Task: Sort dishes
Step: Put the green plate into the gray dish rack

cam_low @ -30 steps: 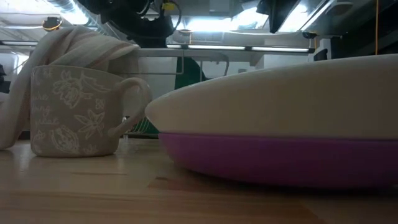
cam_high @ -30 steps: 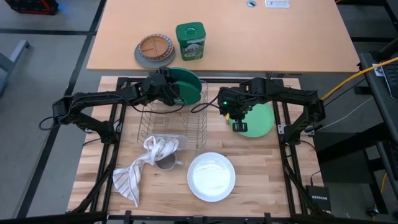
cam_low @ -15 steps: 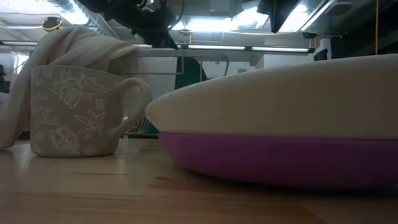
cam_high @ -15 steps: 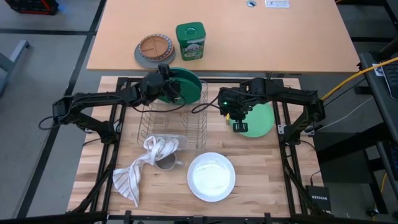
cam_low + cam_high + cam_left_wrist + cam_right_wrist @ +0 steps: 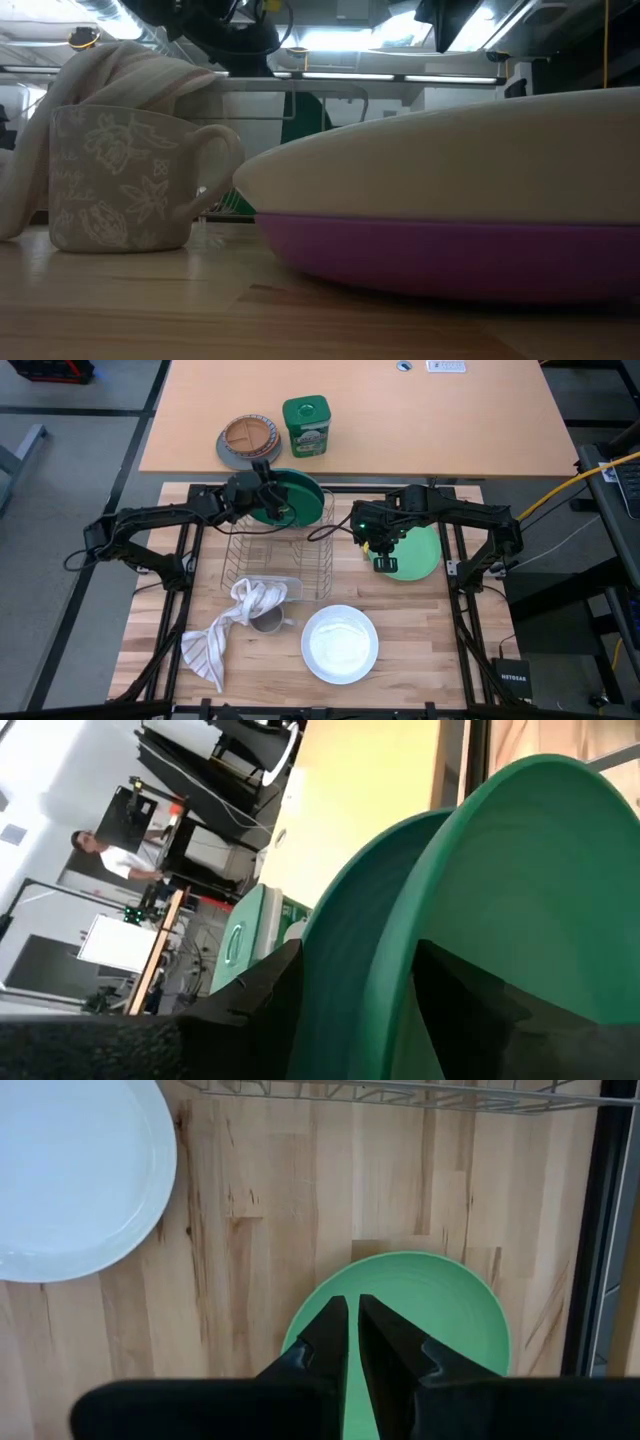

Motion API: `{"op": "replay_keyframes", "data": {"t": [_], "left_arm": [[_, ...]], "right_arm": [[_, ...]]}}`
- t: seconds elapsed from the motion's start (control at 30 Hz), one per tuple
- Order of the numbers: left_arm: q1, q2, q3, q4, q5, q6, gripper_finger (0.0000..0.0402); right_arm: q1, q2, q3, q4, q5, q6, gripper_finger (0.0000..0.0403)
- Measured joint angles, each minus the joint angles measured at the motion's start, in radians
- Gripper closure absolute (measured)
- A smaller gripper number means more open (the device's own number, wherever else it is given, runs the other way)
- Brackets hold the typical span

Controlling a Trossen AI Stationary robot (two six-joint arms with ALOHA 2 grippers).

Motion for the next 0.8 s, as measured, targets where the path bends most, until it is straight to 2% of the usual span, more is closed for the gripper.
{"op": "replay_keyframes", "data": {"t": [0.33,0.8], "left_arm": [[0.030,0.035,0.002,-0.003,0.005,-0.036,0.0221],[-0.057,0.061,0.002,-0.004,0.011,0.011,0.0221]], "right_arm": [[0.000,0.000,0.000,0.022,0.000,0.000,0.0371],[0.000,0.000,0.000,0.034,0.000,-0.003,0.0371]]}}
